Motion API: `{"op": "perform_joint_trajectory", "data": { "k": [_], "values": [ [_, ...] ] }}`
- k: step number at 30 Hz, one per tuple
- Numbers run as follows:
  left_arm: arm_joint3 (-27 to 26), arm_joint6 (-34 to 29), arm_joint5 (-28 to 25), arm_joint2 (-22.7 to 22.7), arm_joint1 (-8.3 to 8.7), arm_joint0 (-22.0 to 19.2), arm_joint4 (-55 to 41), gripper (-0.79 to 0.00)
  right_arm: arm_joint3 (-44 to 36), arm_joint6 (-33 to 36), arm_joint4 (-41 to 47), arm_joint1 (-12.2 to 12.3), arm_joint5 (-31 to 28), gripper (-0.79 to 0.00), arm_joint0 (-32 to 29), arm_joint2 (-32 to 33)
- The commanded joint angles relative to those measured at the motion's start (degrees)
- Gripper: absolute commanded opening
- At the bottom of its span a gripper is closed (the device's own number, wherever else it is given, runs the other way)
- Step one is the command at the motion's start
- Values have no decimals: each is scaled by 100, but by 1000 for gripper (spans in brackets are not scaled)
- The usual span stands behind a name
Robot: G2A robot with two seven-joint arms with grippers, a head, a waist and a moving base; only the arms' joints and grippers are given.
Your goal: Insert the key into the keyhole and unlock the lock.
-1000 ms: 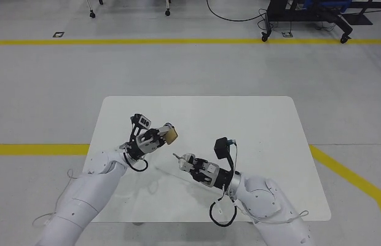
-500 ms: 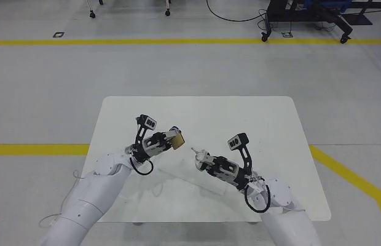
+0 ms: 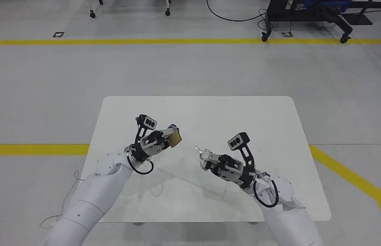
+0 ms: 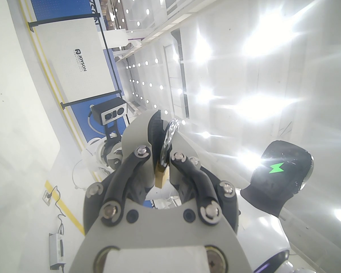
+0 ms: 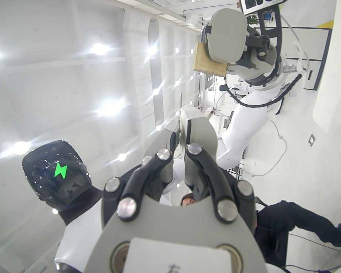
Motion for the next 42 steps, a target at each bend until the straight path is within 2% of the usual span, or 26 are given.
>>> {"op": "perform_joint_trajectory", "data": {
  "k": [1, 3, 4, 7, 11, 14, 22, 27, 42],
  "values": [
    [0, 0, 0, 0, 0, 0, 0, -785, 0, 0, 0, 0, 0, -785, 0, 0],
    [0, 0, 0, 0, 0, 0, 0, -785, -12, 0, 323, -16, 206, -785, -81, -70],
    [0, 0, 0, 0, 0, 0, 0, -785, -63, -10, 1052, -44, 697, -785, -186, -144],
    [0, 0, 0, 0, 0, 0, 0, -785, -220, -281, 2170, -55, 1752, -785, -328, -71],
    [0, 0, 0, 0, 0, 0, 0, -785, -480, -711, 3568, -68, 2815, -785, -591, 48],
    [0, 0, 0, 0, 0, 0, 0, -785, -615, -1153, 4202, -72, 3273, -785, -705, 125],
    [0, 0, 0, 0, 0, 0, 0, -785, -764, -2061, 5280, -105, 3710, -785, -900, 158],
    [0, 0, 0, 0, 0, 0, 0, -785, -605, -2375, 6830, -192, 4143, -785, -964, -110],
    [0, 0, 0, 0, 0, 0, 0, -785, -605, -2375, 6830, -192, 4143, -785, -964, -110]
  ]
}}
